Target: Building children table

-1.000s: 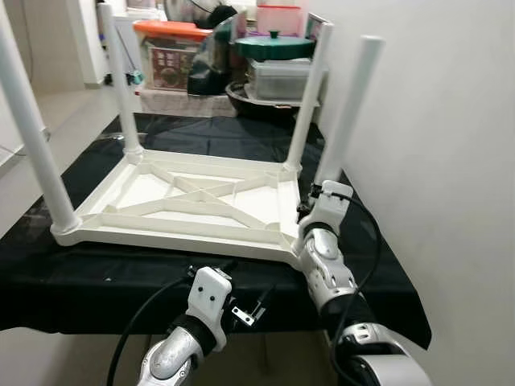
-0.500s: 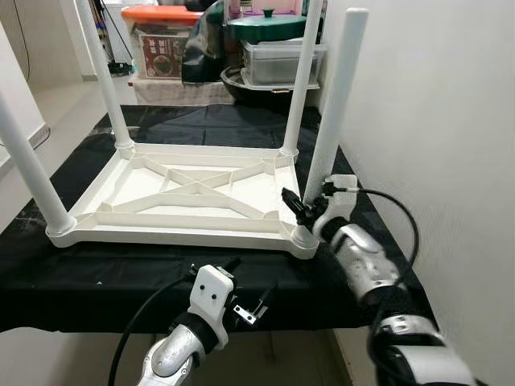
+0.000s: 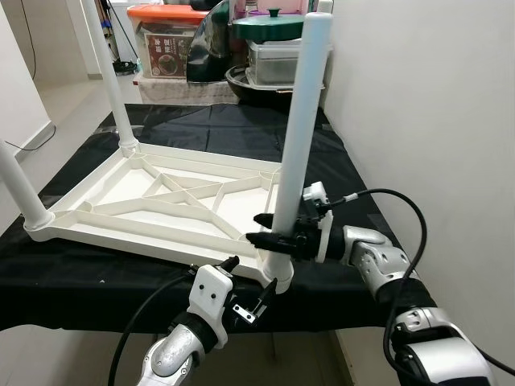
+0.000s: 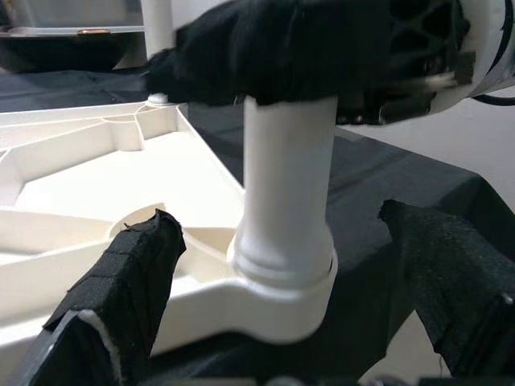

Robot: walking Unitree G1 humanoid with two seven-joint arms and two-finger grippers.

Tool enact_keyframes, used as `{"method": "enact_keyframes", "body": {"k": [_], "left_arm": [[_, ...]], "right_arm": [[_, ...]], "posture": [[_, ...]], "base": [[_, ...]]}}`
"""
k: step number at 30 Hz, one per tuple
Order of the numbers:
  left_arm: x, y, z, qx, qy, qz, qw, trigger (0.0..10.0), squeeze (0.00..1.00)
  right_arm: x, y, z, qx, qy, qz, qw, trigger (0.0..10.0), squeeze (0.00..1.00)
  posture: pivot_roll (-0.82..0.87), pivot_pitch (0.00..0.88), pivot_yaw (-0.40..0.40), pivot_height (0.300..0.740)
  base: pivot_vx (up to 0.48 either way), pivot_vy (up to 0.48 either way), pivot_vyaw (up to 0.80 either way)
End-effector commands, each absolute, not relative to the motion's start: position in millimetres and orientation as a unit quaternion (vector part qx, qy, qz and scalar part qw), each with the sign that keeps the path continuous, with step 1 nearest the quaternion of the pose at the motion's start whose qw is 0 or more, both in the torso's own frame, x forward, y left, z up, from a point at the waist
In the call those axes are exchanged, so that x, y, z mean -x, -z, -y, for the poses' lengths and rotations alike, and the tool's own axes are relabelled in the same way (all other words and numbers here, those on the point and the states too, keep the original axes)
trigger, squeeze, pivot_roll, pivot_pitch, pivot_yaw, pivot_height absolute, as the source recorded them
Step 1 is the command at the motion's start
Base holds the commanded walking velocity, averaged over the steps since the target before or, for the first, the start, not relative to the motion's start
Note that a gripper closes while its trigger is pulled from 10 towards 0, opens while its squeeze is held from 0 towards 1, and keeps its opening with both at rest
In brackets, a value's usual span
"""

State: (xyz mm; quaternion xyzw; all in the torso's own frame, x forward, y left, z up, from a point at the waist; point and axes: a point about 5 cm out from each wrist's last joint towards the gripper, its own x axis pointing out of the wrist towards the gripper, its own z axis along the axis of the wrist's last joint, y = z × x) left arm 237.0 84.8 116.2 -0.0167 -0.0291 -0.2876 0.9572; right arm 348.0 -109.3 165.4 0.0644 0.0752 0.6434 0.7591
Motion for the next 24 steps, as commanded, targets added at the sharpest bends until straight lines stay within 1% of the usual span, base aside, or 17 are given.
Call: {"method": "enact_keyframes", "body": {"k": [1,7,8,9,11,12,13,14,15,16,18,19,20,21,22,23,24], "left_arm": [[-236.4,-114.3,-85.2,0.017,0.288,0.024,0.957,10.0,0.0],[-236.2,-114.1,-85.1,0.018,0.288,0.024,0.957,10.0,0.0],[-236.2,-114.1,-85.0,0.018,0.288,0.024,0.957,10.0,0.0],[-236.1,-113.8,-84.8,0.018,0.288,0.023,0.957,10.0,0.0],[-236.2,-113.7,-84.5,0.019,0.288,0.023,0.957,10.0,0.0],[-236.2,-113.7,-84.5,0.019,0.288,0.023,0.957,10.0,0.0],[-236.1,-113.6,-84.2,0.019,0.288,0.023,0.957,10.0,0.0],[-236.0,-113.5,-84.3,0.019,0.288,0.023,0.957,10.0,0.0],[-236.0,-113.5,-84.3,0.019,0.288,0.023,0.957,10.0,0.0],[-235.9,-113.4,-84.3,0.019,0.288,0.023,0.957,10.0,0.0],[-235.9,-113.4,-84.3,0.019,0.288,0.023,0.957,10.0,0.0],[-235.9,-113.3,-84.6,0.019,0.288,0.023,0.957,10.0,0.0],[-235.9,-113.3,-84.6,0.019,0.288,0.023,0.957,10.0,0.0],[-236.1,-113.1,-84.9,0.019,0.29,0.022,0.957,10.0,0.0],[-236.4,-113.1,-85.0,0.019,0.291,0.022,0.956,10.0,0.0],[-236.4,-113.1,-85.0,0.019,0.291,0.022,0.956,10.0,0.0],[-236.4,-112.8,-85.0,0.019,0.292,0.021,0.956,10.0,0.0]], "right_arm": [[-345.8,-163.2,99.4,-0.051,-0.666,-0.085,0.739,0.0,0.0],[-346.2,-165.0,95.7,-0.05,-0.666,-0.078,0.74,0.0,0.0],[-347.1,-164.6,95.0,-0.047,-0.658,-0.075,0.748,0.0,0.0],[-349.1,-163.4,94.8,-0.038,-0.64,-0.068,0.764,0.0,0.0],[-355.3,-159.9,94.8,-0.031,-0.588,-0.059,0.806,0.0,0.0],[-355.3,-159.9,94.8,-0.031,-0.588,-0.059,0.806,0.0,0.0],[-360.5,-155.4,96.0,-0.025,-0.531,-0.05,0.846,0.0,0.0],[-364.0,-152.7,98.0,-0.033,-0.485,-0.048,0.872,0.0,0.0],[-364.0,-152.7,98.0,-0.033,-0.485,-0.048,0.872,0.0,0.0],[-366.2,-150.7,99.7,-0.04,-0.454,-0.048,0.889,0.0,0.0],[-366.2,-150.7,99.7,-0.04,-0.454,-0.048,0.889,0.0,0.0],[-373.2,-147.3,107.0,-0.057,-0.356,-0.051,0.931,0.0,0.0],[-373.2,-147.3,107.0,-0.057,-0.356,-0.051,0.931,0.0,0.0],[-378.3,-142.2,120.4,-0.062,-0.211,-0.052,0.974,0.0,0.0],[-377.4,-136.6,133.9,-0.074,-0.075,-0.055,0.993,0.0,0.0],[-377.4,-136.6,133.9,-0.074,-0.075,-0.055,0.993,0.0,0.0],[-371.0,-132.2,143.5,-0.087,0.042,-0.051,0.994,0.0,0.0]], "posture": [[0.08,0.006,-0.068,0.74],[0.08,0.004,-0.068,0.74],[0.08,0.002,-0.069,0.74],[0.08,0.001,-0.072,0.74],[0.08,0.001,-0.072,0.74],[0.08,0.001,-0.072,0.74],[0.08,0.001,-0.072,0.74],[0.08,0.001,-0.071,0.74],[0.08,0.001,-0.071,0.74],[0.08,0.001,-0.071,0.74],[0.08,0.001,-0.071,0.74],[0.07,0.0,-0.061,0.74],[0.07,0.0,-0.061,0.74],[0.06,0.0,-0.059,0.74],[0.06,0.0,-0.058,0.74],[0.06,0.0,-0.058,0.74],[0.06,0.0,-0.059,0.74]], "base": [[0.0,0.0,0.0],[0.0,0.0,0.0],[0.0,0.0,0.0],[0.0,0.0,0.0],[0.0,0.0,0.0],[0.0,0.0,0.0],[0.0,0.0,0.0],[0.0,0.0,0.0],[0.0,0.0,0.0],[0.0,0.0,0.0],[0.0,0.0,0.0],[0.0,0.0,0.0],[0.0,0.0,0.0],[0.0,0.0,0.0],[0.0,0.0,0.0],[0.0,0.0,0.0],[0.0,0.0,0.0]]}}
